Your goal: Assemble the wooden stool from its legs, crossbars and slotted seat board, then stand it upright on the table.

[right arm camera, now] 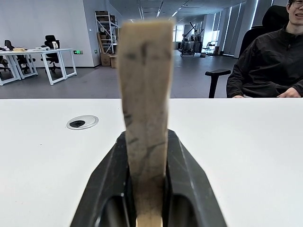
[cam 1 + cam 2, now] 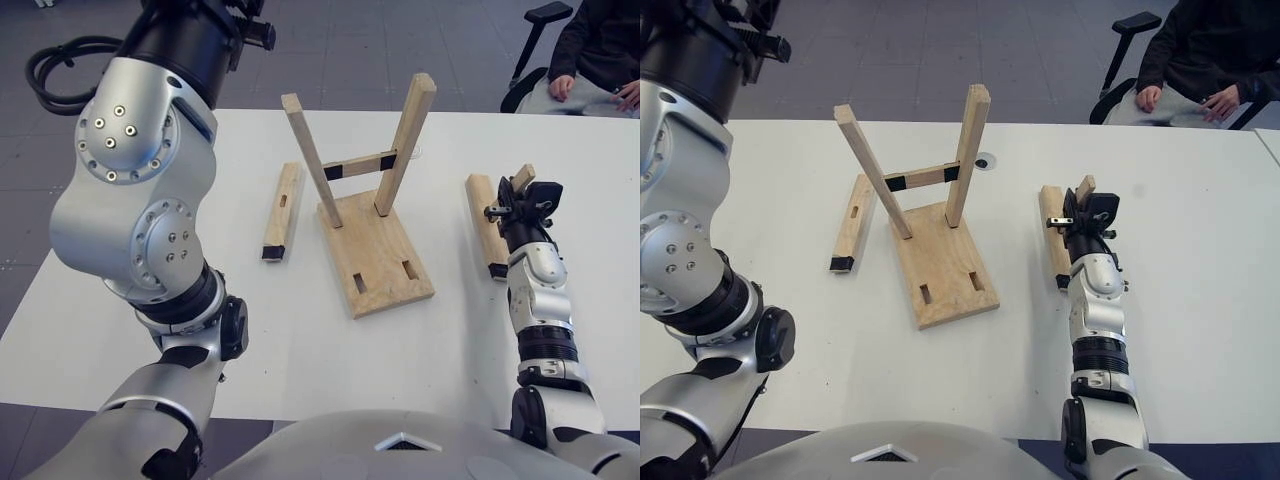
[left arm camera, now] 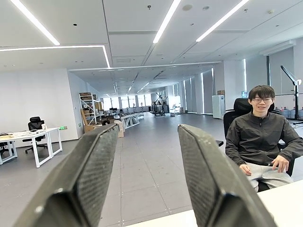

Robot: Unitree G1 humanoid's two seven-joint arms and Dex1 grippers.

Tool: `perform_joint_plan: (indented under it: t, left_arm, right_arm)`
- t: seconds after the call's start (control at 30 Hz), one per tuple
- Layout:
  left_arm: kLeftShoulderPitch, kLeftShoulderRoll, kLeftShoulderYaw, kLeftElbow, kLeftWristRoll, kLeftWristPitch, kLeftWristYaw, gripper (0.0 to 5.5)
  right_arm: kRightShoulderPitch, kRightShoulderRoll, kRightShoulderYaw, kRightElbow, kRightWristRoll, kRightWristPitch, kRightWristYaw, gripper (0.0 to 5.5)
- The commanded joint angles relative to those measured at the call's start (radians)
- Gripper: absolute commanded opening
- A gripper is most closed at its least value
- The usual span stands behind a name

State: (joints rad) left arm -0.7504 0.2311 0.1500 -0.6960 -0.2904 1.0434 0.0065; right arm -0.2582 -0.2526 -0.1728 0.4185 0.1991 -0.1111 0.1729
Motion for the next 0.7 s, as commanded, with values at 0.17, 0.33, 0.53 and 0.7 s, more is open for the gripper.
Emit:
perform_joint_plan:
  t: [0.17,0.33,0.53,0.7]
  left_arm:
    - [-0.014,-0.002,-0.007,0.005,-0.002,-0.001,-0.005,2.31]
    - [-0.012,-0.003,-0.009,0.004,-0.003,0.001,-0.005,2.31]
    - [-0.009,-0.002,-0.008,0.001,-0.002,0.001,-0.003,2.31]
    - [-0.009,-0.002,-0.008,0.0,0.0,0.0,-0.001,2.31]
  right_arm:
    - [0.031,0.006,0.024,0.022,-0.056,0.064,-0.017,0.4]
    - [0.024,0.005,0.014,0.005,-0.051,0.072,-0.018,1.29]
    - [-0.01,-0.006,-0.008,-0.116,-0.027,0.139,-0.021,2.52]
    - [-0.065,-0.023,-0.046,-0.304,0.01,0.257,-0.046,3.51]
